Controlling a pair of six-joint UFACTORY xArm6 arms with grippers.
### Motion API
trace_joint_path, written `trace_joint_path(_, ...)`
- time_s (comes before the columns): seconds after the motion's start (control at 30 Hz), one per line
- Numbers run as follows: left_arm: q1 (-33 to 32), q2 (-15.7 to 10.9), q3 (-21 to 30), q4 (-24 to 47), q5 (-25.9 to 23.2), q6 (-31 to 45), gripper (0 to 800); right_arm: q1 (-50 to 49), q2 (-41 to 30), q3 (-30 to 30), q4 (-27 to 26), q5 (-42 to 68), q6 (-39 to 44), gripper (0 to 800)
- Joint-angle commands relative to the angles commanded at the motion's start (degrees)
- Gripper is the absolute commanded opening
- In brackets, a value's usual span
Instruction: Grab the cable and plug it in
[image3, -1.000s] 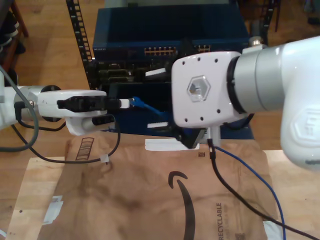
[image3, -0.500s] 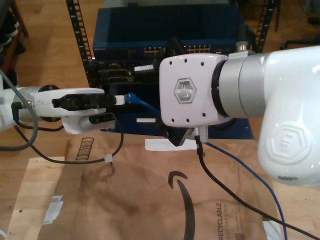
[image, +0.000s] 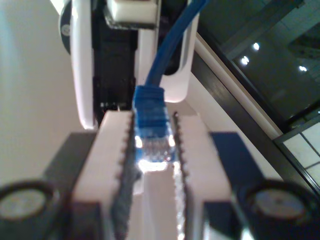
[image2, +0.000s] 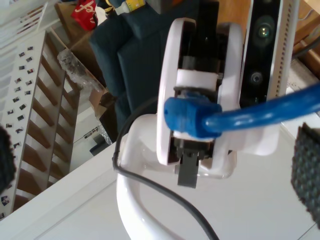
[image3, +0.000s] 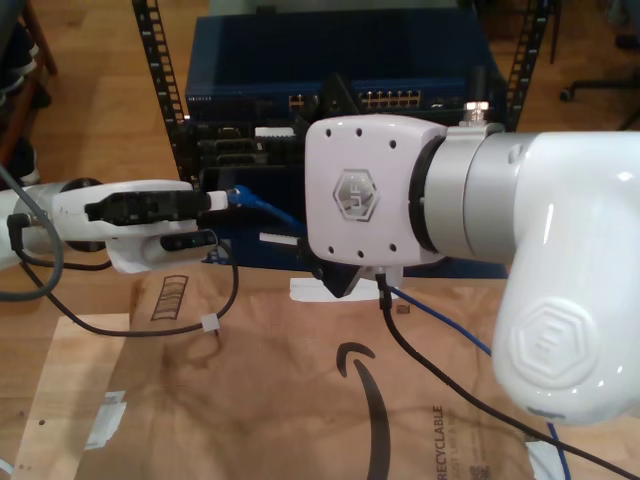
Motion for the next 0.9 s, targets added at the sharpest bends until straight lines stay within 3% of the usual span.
trace_joint_path(0.43, 0.0, -0.3, 0.0, 0.1, 0.0, -0.1, 8, 0.9, 0.0, 0.4, 0.0, -1.8, 0.0, 587)
trace_joint_path(0.9, -0.3, -0.4, -0.8, 0.1, 0.0, -0.2, 9, 1.5, 0.5, 0.4, -0.1, -1.8, 0.0, 547)
